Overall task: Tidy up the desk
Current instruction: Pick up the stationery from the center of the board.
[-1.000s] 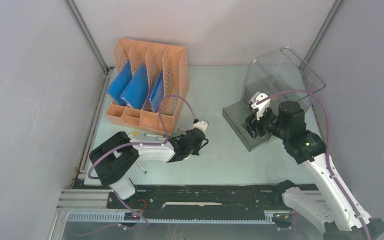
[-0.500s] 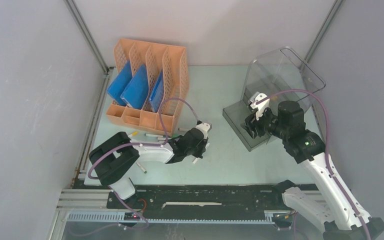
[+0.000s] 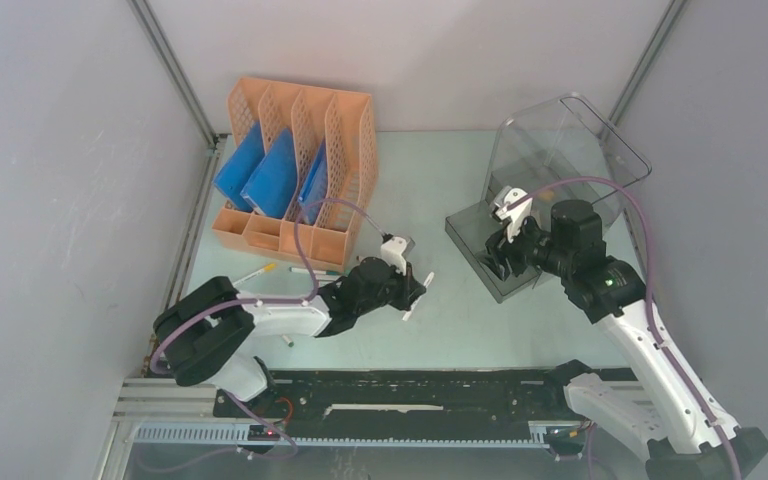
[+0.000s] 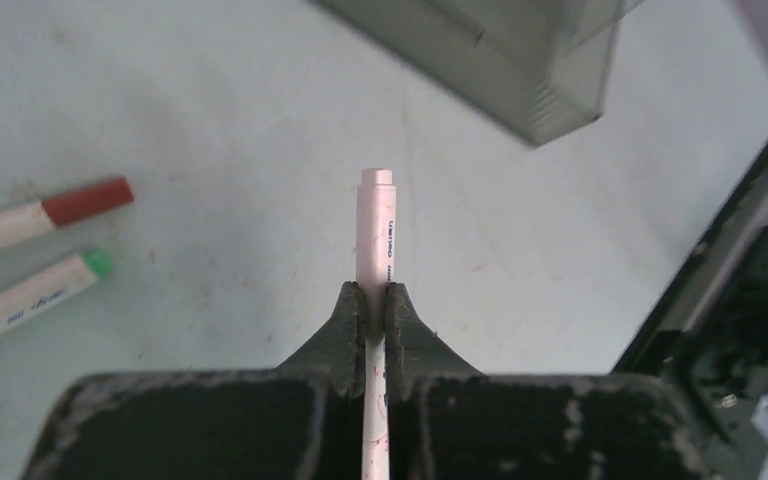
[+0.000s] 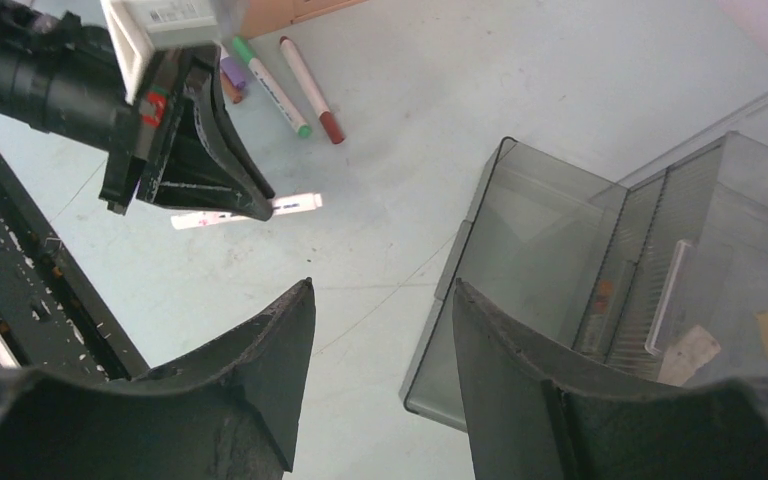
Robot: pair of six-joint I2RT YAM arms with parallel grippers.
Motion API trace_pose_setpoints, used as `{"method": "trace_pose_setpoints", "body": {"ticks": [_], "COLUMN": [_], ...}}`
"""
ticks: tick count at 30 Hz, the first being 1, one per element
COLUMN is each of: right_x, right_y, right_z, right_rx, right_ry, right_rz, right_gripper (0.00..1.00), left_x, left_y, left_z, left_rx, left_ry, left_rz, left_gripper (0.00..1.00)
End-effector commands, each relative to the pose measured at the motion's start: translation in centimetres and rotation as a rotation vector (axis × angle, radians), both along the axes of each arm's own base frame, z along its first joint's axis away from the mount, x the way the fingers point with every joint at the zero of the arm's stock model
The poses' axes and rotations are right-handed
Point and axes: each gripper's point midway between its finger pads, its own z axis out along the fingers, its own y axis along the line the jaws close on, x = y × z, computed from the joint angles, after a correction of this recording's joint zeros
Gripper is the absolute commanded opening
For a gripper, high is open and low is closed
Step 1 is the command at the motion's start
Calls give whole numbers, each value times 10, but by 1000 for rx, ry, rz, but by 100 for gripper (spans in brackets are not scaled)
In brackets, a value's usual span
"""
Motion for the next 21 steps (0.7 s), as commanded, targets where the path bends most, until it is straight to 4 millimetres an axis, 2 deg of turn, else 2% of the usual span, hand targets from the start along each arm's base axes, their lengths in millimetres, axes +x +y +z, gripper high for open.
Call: {"method": "trace_pose_setpoints", "body": {"ticks": [1, 6, 11, 14, 21], "right_x": [-7, -14, -18, -24, -36], "right_y": [9, 17, 23, 28, 42], "right_z": [-3, -5, -6, -4, -6], "right_rx": [22, 42, 55, 76, 98], "right_ry": [28, 56, 75, 88, 135], "right_rz": [54, 103, 136, 168, 242], "right_gripper": [61, 61, 61, 61, 61], "left_x": [11, 15, 18, 18, 21], "left_y": [-20, -23, -17, -13, -31], "left_z": [76, 123, 156, 167, 182], "left_rx": [-287, -502, -715, -838, -916], "left_ry": [-132, -219, -258, -233, -186], "left_rz": [21, 42, 71, 79, 21], "left_gripper": [0, 0, 0, 0, 0]}}
